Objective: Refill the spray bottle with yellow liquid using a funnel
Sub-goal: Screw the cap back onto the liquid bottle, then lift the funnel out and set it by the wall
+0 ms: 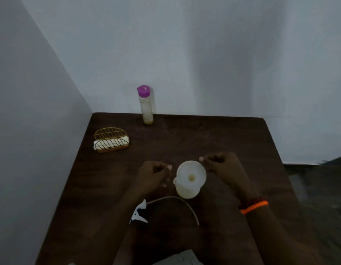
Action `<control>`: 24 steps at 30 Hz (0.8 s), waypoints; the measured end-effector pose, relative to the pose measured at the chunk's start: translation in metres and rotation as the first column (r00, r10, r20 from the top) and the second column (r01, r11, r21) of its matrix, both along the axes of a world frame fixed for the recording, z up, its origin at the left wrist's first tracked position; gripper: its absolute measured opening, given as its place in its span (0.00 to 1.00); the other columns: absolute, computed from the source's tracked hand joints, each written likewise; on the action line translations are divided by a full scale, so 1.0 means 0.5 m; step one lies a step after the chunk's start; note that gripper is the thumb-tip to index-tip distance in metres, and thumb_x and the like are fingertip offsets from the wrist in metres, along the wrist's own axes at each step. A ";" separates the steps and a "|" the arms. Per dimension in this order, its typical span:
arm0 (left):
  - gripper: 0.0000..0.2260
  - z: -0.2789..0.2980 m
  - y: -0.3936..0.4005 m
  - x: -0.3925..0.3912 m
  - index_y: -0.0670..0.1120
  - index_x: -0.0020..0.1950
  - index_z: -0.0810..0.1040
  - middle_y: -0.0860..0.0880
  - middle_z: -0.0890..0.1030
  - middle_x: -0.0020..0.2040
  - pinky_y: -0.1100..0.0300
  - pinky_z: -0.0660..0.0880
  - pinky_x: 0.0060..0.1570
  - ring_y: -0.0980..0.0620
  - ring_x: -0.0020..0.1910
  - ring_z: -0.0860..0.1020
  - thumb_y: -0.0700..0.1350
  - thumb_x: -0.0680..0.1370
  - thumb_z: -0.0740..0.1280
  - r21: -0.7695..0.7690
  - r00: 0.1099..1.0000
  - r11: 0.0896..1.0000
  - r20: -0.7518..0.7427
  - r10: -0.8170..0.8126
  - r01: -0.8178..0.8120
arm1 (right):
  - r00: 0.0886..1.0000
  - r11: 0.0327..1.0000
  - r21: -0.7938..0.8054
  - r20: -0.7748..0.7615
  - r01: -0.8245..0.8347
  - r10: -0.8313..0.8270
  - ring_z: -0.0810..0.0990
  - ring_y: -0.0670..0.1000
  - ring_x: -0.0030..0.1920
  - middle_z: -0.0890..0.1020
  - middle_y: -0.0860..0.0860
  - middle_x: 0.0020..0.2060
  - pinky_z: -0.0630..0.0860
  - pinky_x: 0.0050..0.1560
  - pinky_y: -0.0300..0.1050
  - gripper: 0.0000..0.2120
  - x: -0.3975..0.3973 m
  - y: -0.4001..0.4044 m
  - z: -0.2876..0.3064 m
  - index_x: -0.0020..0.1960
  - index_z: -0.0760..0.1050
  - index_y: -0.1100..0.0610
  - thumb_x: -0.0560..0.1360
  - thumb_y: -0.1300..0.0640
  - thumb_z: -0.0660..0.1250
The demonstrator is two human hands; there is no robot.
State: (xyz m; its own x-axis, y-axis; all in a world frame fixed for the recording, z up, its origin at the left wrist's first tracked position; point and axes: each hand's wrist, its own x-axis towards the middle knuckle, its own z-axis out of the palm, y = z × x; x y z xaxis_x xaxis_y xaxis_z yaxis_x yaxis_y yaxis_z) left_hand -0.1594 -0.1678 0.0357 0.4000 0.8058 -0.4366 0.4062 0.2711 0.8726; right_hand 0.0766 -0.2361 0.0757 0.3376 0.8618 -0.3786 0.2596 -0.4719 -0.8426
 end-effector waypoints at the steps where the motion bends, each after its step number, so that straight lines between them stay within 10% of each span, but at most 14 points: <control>1: 0.07 -0.001 -0.015 0.003 0.47 0.49 0.85 0.46 0.86 0.39 0.55 0.82 0.40 0.50 0.38 0.84 0.48 0.80 0.68 -0.004 1.000 1.000 0.010 0.007 -0.007 | 1.000 1.000 -0.012 -0.025 0.004 -0.005 0.85 0.43 0.39 0.87 0.48 0.40 0.77 0.38 0.38 0.06 -0.006 -0.016 -0.004 0.47 0.86 0.54 0.76 0.52 0.73; 24: 0.06 0.052 -0.071 0.062 0.44 0.51 0.86 0.48 0.87 0.43 0.63 0.80 0.38 0.51 0.40 0.85 0.40 0.80 0.68 0.047 0.978 0.982 0.105 0.178 -0.183 | 0.998 0.999 0.019 -0.033 -0.050 0.050 0.86 0.56 0.38 0.87 0.57 0.40 0.84 0.43 0.52 0.10 -0.008 -0.058 -0.005 0.50 0.83 0.62 0.81 0.58 0.65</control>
